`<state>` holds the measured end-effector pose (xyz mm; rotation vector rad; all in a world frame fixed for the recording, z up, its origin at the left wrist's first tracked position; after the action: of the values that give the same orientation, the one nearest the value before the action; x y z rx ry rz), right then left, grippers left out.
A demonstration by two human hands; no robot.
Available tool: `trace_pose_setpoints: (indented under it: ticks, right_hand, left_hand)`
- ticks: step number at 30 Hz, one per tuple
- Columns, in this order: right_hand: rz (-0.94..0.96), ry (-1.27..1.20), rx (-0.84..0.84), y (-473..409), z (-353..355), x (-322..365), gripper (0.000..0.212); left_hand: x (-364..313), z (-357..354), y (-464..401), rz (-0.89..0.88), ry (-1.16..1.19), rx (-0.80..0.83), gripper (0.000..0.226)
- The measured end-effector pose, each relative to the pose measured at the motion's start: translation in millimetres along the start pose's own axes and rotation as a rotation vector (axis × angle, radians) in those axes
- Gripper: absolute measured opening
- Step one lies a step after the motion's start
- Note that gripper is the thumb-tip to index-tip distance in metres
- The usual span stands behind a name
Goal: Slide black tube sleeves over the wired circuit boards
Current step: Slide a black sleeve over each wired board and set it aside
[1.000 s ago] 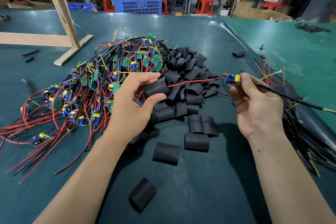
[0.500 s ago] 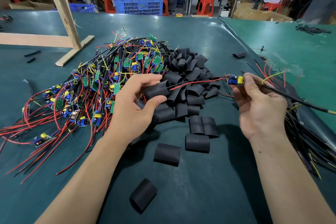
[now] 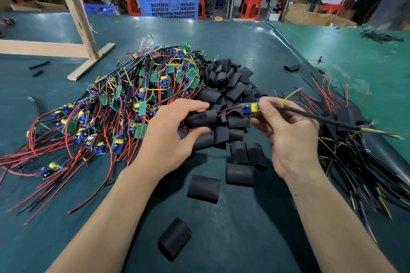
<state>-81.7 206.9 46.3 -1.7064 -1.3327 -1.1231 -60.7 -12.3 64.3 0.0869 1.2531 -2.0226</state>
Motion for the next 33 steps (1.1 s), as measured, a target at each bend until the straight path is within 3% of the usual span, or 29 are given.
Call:
trace_pose_setpoints:
  ticks: [6,12,23,27,33]
  right_hand:
    - [-0.123,0.003,0.064,7,-17,-22,0.015]
    - [-0.179,0.050,0.060,7,-17,-28,0.012]
    - [-0.226,0.039,0.059,4,-13,-31,0.011]
    - [-0.279,0.047,0.078,7,-15,-36,0.014]
    - [-0.173,0.282,0.071,11,-20,-34,0.012]
  left_hand:
    - [-17,-2,-3,-0.106,-0.169,0.001,0.036]
    - [-14,-13,-4,-0.144,-0.344,0.148,0.047]
    - [-3,-20,0,0.111,0.110,0.130,0.041]
    - [-3,-24,1,0.113,0.056,0.178,0.048]
    - [-13,-25,1,0.005,-0.076,0.174,0.043]
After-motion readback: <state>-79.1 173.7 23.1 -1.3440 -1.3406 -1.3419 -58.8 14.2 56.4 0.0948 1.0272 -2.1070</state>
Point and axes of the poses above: each hand's wrist, its own y-axis away from the middle knuckle, its own z-axis out of the back of the hand, x = y × z, the point moved 8 cm from there along -y, towards the middle knuckle, and after that the axes turned 11 degrees about -z, right-handed, at the moved point
